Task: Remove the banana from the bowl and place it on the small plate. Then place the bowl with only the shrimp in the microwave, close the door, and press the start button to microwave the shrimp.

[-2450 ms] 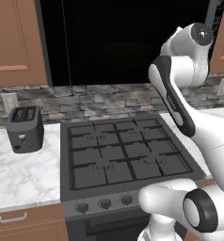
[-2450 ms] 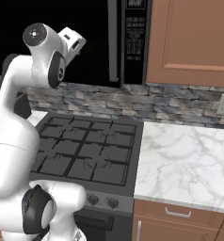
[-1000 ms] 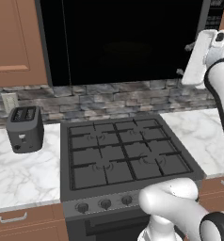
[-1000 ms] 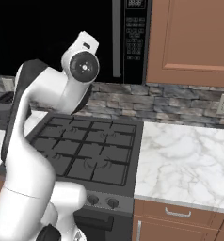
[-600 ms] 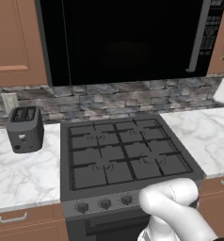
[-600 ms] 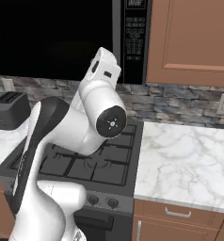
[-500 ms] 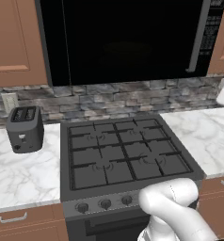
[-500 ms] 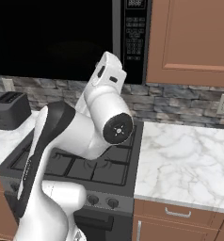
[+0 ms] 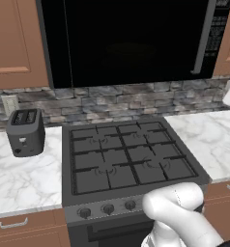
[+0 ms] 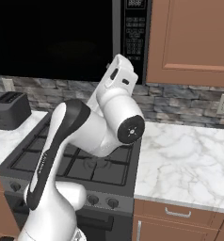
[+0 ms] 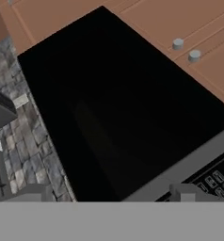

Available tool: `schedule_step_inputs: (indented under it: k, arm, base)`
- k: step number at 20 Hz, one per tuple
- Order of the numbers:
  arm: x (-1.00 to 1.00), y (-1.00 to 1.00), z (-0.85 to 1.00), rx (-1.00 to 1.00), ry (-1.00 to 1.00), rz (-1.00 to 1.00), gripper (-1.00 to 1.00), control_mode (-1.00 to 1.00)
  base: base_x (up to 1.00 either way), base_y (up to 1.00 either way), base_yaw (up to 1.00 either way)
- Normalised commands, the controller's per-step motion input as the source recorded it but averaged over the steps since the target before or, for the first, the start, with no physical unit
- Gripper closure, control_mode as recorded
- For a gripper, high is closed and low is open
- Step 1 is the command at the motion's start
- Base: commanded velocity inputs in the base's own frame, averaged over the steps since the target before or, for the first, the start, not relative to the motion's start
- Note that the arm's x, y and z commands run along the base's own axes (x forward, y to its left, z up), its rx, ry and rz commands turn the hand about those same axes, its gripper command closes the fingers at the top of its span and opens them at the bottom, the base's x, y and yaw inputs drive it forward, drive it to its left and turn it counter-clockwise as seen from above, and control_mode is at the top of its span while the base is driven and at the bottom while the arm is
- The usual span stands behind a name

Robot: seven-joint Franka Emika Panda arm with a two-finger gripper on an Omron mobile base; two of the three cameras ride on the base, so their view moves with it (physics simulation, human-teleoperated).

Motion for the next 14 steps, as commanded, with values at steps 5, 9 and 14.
schedule_step_inputs:
  k: [5,9,14]
  arm:
    - [0.33,-0.25,-0.08,0.01,0.0,0.0,-1.0,-1.0]
    - [0.25,-0.25,-0.16,0.02,0.0,0.0,-1.0,-1.0]
    - [0.28,-0.2,-0.15,0.02,0.0,0.0,-1.0,-1.0]
  base:
    - [0.0,0.0,0.0]
    - [0.0,0.0,0.0]
    - [0.0,0.0,0.0]
